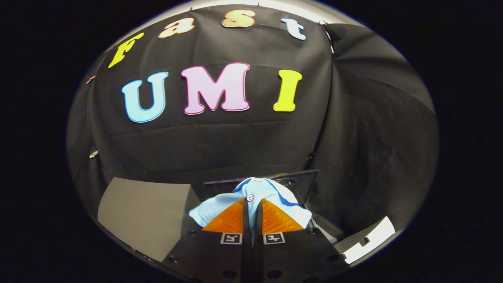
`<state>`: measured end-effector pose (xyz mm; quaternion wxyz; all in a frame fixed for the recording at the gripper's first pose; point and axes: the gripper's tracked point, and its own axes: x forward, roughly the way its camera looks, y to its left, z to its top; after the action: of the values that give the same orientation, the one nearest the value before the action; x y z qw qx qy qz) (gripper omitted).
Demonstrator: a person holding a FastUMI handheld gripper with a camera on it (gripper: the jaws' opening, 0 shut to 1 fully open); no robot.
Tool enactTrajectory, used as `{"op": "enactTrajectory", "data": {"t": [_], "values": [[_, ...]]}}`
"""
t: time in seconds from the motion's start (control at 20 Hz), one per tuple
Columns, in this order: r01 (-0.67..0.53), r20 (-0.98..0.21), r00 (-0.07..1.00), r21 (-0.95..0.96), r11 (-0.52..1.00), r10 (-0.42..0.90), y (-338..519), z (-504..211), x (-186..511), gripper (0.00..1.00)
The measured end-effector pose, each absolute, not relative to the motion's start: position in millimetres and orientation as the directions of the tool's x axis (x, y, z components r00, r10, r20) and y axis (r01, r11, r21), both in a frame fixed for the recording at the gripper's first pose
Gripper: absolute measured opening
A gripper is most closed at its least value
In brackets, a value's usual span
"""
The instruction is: Put the clothes into the washing machine and then close the washing machine lid.
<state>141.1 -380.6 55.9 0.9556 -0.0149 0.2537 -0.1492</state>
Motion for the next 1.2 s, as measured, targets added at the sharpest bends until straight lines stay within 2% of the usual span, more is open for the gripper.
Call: {"op": "enactTrajectory", "data": {"t": [0.45,0.8,1.2], "values": [[0.288,-0.578,0.753,-0.141,0.947,-0.315,-452.8,-50.5,146.0,0.05],[0.244,-0.649,0.708,-0.148,0.958,-0.28,-475.5,-150.4,151.2,0.05],[0.22,-0.714,0.646,-0.162,0.962,-0.268,-491.0,-223.7,147.8,0.05]]}}
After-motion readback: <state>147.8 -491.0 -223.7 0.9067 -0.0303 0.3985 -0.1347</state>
